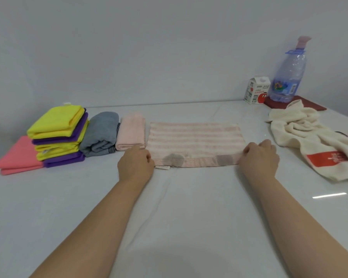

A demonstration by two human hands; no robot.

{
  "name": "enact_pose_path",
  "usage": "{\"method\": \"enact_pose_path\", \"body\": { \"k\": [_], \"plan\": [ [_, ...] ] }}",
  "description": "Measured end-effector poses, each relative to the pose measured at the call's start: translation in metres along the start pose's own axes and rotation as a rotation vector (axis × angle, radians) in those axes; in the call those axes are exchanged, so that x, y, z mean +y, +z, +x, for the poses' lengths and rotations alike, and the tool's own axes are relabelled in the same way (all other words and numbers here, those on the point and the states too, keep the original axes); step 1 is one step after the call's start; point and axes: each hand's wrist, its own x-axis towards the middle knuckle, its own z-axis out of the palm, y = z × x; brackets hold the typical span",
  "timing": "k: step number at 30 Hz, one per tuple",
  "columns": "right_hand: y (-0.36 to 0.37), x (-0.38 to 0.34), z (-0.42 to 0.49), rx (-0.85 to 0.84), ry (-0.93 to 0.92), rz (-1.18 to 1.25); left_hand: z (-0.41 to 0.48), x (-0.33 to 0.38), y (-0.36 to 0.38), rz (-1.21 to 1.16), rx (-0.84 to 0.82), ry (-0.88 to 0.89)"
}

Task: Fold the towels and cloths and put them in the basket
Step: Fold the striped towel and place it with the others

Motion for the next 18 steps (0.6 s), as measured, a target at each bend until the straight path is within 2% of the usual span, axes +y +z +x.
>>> {"method": "enact_pose_path", "body": {
  "k": [1,3,5,6,8,13,16,18],
  "plan": [
    [0.001,-0.002,-0.001,0.055,-0.070,-0.079,0.000,0.001,0.003,0.037,0.038,0.101],
    [0.005,-0.011,-0.004,0.109,-0.233,-0.044,0.001,0.005,0.011,0.051,0.068,0.293],
    [0.009,-0.022,-0.012,-0.040,-0.369,-0.071,-0.003,0.010,0.016,0.026,-0.067,0.390],
    [0.010,-0.025,-0.018,-0.146,-0.377,-0.113,-0.005,0.013,0.015,0.013,-0.132,0.389],
    [0.002,-0.030,-0.024,-0.233,-0.340,-0.224,-0.006,0.017,0.011,0.043,-0.156,0.368],
    [-0.022,-0.038,-0.013,-0.190,-0.250,-0.480,-0.002,0.041,-0.004,0.089,-0.091,0.332],
    [-0.016,-0.050,-0.004,0.003,-0.354,-0.271,0.009,0.055,0.001,0.006,-0.118,0.326],
    [-0.003,-0.062,0.005,-0.094,-0.455,-0.215,0.027,0.065,0.012,-0.016,-0.177,0.355]
  ]
}}
